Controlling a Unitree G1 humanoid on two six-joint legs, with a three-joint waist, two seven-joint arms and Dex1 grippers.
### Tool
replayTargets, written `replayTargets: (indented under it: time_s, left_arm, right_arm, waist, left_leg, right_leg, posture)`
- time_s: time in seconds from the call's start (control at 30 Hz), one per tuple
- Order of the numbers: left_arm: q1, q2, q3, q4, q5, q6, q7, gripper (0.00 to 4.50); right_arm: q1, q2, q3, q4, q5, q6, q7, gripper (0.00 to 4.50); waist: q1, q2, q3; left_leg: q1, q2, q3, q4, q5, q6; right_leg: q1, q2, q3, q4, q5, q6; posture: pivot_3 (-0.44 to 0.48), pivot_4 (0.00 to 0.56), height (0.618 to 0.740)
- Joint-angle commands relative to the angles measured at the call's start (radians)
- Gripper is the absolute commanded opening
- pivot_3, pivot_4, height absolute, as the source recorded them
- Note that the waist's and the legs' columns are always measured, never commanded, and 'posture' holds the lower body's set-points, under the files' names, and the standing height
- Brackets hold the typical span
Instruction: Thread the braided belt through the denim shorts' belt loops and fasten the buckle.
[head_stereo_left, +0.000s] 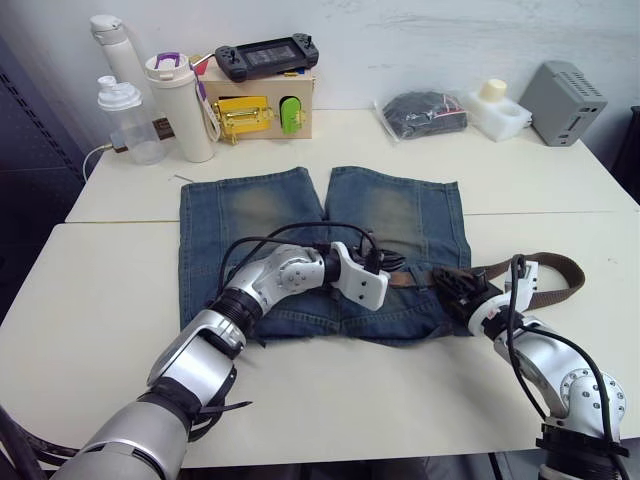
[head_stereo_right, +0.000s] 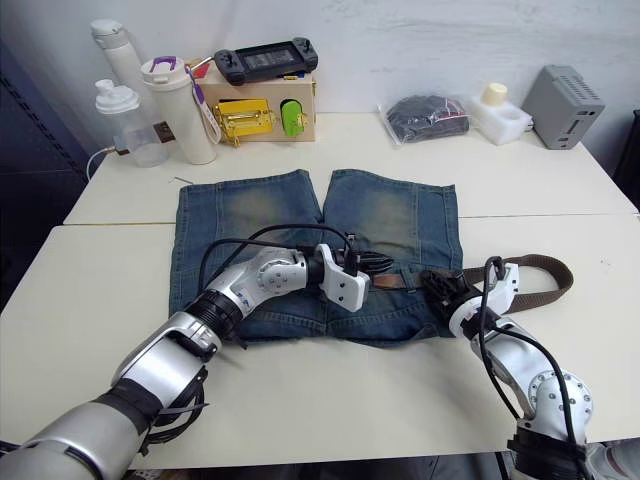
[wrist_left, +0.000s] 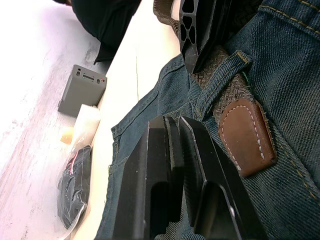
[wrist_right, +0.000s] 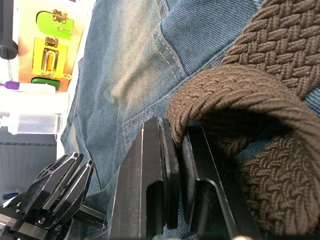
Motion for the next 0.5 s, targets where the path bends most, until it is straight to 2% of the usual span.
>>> replayTargets:
  time_s: [0.03,0.13,0.17,0.23,0.37,0.5]
  left_arm:
    - [0.029,0.004,0.011,-0.03,-0.06,0.012,-0.066,0.36]
    - [0.078,0.008,0.069,-0.098,-0.228,0.076,-0.2,0.36]
    - [0.093,0.01,0.095,-0.145,-0.315,0.131,-0.275,0.93]
    - [0.111,0.012,0.132,-0.227,-0.433,0.279,-0.397,1.61]
    - [0.069,0.042,0.189,-0.281,-0.56,0.547,-0.579,3.24]
    - [0.011,0.049,0.245,-0.21,-0.667,0.696,-0.737,3.24]
  right_arm:
    - [0.016,0.001,0.023,-0.008,0.012,0.007,-0.007,0.0]
    - [0.013,0.005,0.031,-0.004,0.0,0.002,-0.005,0.0]
    - [0.013,0.005,0.032,-0.003,-0.005,0.001,-0.004,0.0]
    - [0.013,0.004,0.034,-0.002,-0.01,-0.001,-0.003,0.0]
    - [0.004,0.003,0.038,0.008,-0.032,-0.005,0.006,0.0]
    - [-0.011,0.004,0.041,0.026,-0.054,-0.006,0.019,0.0]
  waist:
    - [0.0,0.0,0.0]
    - [-0.004,0.0,0.0]
    - [-0.005,0.0,0.0]
    - [-0.006,0.0,0.0]
    - [-0.01,0.0,0.0]
    - [-0.021,0.0,0.0]
  left_leg:
    - [0.0,0.0,0.0,0.0,0.0,0.0]
    - [0.0,0.0,0.0,0.0,0.0,0.0]
    - [0.0,0.0,0.0,0.0,0.0,-0.001]
    - [-0.001,0.001,-0.001,0.0,-0.001,-0.001]
    - [-0.001,0.001,-0.002,0.0,-0.001,-0.001]
    - [-0.001,0.001,-0.002,0.0,-0.001,-0.001]
  right_leg:
    - [0.0,0.0,0.0,0.0,0.0,0.0]
    - [-0.001,0.0,0.0,0.001,0.0,0.0]
    - [-0.001,0.0,0.0,0.001,0.0,0.0]
    - [-0.002,0.0,-0.001,0.001,0.0,0.0]
    - [-0.001,0.001,-0.003,0.0,0.0,0.0]
    - [-0.001,0.001,-0.004,0.0,0.0,0.0]
  posture:
    - [0.0,0.15,0.646]
    - [0.0,0.15,0.646]
    - [0.0,0.15,0.646]
    - [0.0,0.15,0.646]
    - [0.0,0.15,0.646]
    - [0.0,0.15,0.646]
